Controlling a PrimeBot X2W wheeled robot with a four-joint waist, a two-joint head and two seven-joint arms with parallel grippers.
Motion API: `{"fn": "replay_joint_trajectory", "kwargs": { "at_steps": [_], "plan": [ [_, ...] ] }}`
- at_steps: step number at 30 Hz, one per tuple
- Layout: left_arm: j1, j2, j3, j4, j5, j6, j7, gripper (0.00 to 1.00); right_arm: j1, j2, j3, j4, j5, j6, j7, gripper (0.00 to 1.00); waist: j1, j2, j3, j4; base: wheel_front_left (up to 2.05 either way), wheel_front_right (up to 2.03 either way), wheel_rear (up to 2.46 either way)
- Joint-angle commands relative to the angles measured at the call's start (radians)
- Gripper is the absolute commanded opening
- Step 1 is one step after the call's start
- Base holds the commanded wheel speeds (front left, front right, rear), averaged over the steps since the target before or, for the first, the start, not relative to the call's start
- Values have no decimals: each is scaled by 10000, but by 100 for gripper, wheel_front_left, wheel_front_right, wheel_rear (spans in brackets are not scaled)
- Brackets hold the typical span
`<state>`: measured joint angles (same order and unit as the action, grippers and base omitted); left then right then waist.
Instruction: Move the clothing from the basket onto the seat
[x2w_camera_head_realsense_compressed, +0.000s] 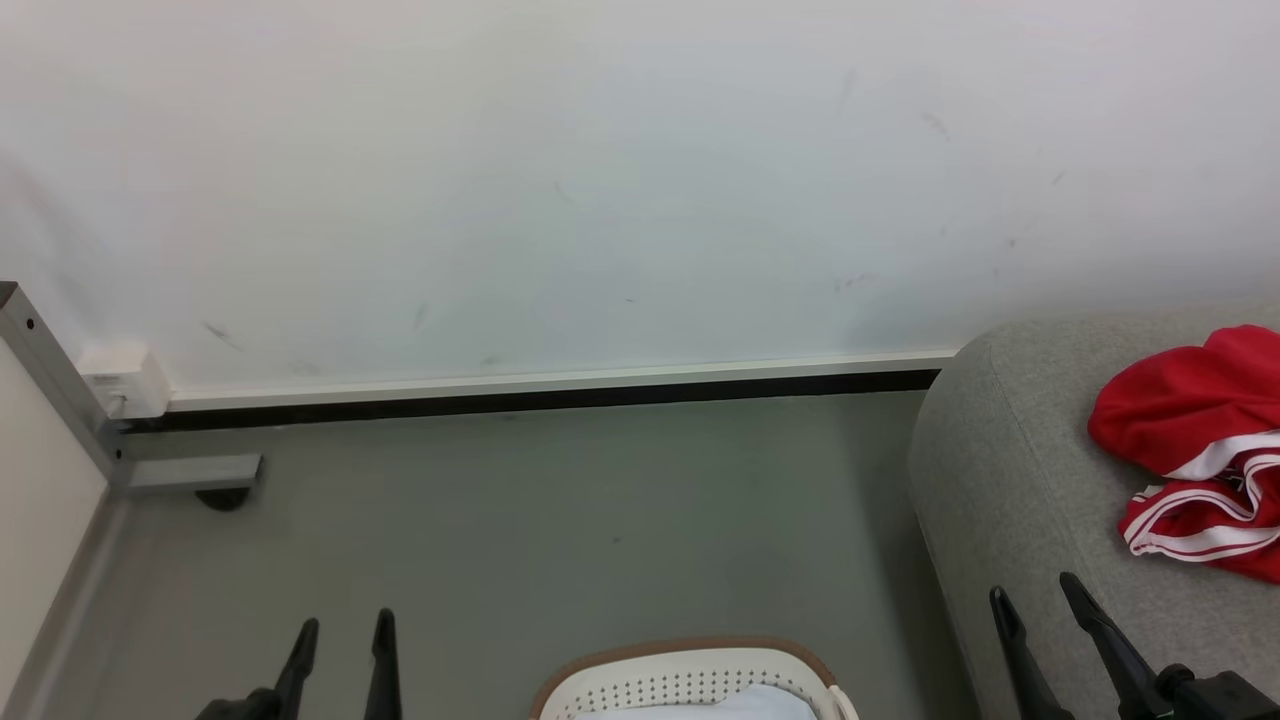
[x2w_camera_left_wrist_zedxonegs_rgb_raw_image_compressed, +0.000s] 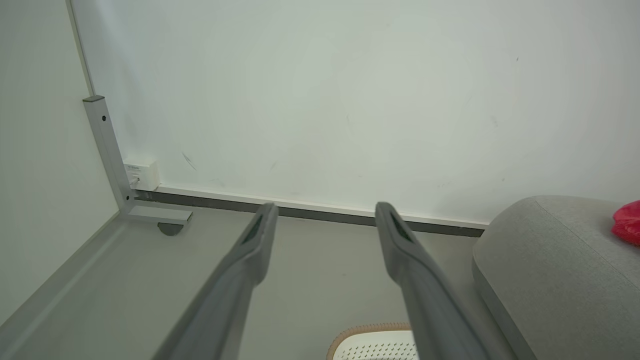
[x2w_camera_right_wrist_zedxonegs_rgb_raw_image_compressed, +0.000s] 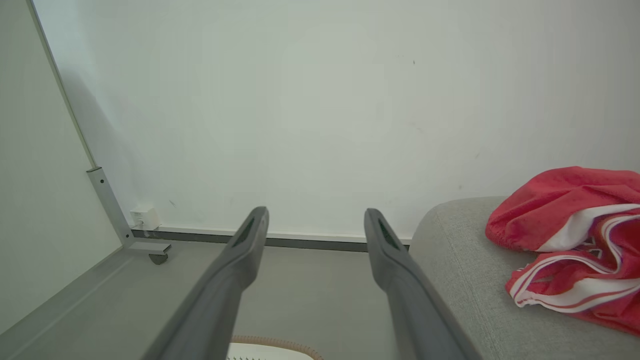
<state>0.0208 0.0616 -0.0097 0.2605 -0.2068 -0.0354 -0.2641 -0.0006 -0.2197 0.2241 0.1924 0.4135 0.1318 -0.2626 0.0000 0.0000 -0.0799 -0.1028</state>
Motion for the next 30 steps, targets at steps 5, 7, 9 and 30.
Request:
{"fn": "replay_joint_trajectory", "kwargs": {
  "at_steps": [5,7,9,30],
  "plan": [
    [-2,-65,235,167,258,-165,-5,100,-53,109,-26,103,-112,-22,-28,100,0,0,20,11,0,0,0],
    [-35,-80,283,216,279,-204,-5,100,-76,114,-18,109,-89,-22,-26,100,0,0,19,11,0,0,0],
    [-55,-87,324,239,320,-229,-5,100,-88,106,-13,135,-46,-22,-28,100,0,0,14,8,0,0,0],
    [-208,-162,453,647,-1011,-273,449,0,-43,262,-153,336,1043,-1,300,0,0,0,21,-11,0,0,0]
  ]
}}
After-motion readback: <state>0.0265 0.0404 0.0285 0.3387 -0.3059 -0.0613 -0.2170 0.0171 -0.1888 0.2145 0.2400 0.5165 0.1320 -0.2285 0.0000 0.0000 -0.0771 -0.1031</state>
